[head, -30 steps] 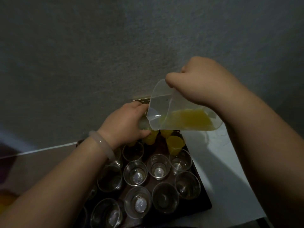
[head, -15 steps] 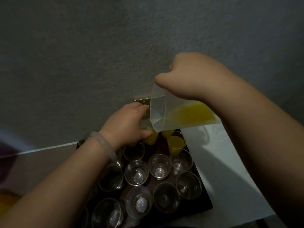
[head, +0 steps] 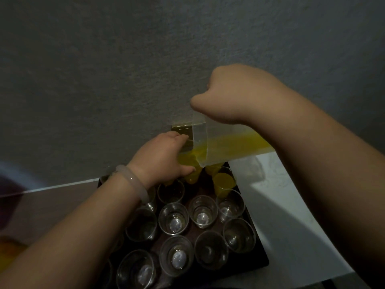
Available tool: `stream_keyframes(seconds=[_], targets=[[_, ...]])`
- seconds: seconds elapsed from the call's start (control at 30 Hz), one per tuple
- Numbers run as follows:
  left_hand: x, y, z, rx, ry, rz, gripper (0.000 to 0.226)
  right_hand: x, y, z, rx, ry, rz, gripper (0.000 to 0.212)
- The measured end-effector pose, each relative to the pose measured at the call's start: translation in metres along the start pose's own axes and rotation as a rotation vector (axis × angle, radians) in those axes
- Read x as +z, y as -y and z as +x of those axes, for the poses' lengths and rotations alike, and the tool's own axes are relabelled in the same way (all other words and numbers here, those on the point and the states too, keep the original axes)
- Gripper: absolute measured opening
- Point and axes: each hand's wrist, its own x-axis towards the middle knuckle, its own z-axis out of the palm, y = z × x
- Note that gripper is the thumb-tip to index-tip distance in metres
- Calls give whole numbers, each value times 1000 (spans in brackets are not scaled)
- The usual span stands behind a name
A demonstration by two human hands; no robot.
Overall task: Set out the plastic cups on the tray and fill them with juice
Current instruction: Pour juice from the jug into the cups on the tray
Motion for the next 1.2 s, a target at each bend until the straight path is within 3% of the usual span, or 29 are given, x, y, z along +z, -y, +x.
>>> stream_keyframes(seconds=[1.2], targets=[[4, 0, -1, -14, -35, -86, 77, -2, 16, -4, -109, -42, -114, 35]])
